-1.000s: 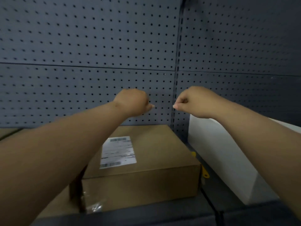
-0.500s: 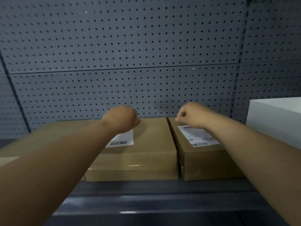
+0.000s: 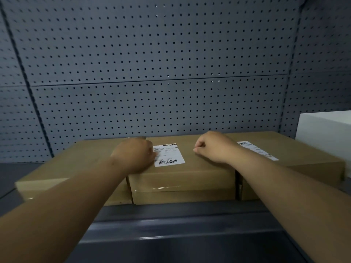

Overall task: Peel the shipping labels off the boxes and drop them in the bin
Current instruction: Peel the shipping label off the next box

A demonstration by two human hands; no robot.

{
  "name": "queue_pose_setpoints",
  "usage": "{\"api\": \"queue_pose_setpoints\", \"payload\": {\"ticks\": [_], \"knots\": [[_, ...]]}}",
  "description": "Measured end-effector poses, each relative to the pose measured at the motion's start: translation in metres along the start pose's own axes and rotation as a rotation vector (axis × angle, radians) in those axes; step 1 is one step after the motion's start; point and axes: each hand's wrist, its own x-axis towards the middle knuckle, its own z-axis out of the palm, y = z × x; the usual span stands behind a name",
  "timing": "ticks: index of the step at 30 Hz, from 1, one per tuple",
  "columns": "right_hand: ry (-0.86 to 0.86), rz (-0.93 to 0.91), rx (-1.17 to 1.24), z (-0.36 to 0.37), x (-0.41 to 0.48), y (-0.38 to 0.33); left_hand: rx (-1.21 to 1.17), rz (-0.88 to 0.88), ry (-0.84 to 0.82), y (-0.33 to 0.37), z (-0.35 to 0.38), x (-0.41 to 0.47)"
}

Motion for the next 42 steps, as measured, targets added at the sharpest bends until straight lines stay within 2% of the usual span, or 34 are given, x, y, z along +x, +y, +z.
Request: {"api": "queue_pose_setpoints", "payload": {"ticks": [13, 17, 24, 32, 42], "knots": [[-0.056, -0.042, 0.026, -0.012, 0.017, -0.004, -0.007, -0.112, -0.021, -0.001, -0.004, -0.009], [-0.055, -0.048, 0.031, -0.006, 0.024, -0.012, 0.022, -0.088, -0.031, -0.010, -0.001, -0.010], [-0.060, 0.009, 0.027, 0.010, 0.047, -0.030, -0.053, 0.100, -0.072, -0.035, 0.003, -0.001], [-0.072, 0.266, 0.043, 0.030, 0.077, -0.052, -0.171, 0.398, -0.065, -0.063, 0.015, 0.018], [-0.061, 0.345, 0.001, 0.043, 0.087, -0.069, -0.293, 0.570, -0.095, -0.079, 0.026, 0.039]]}}
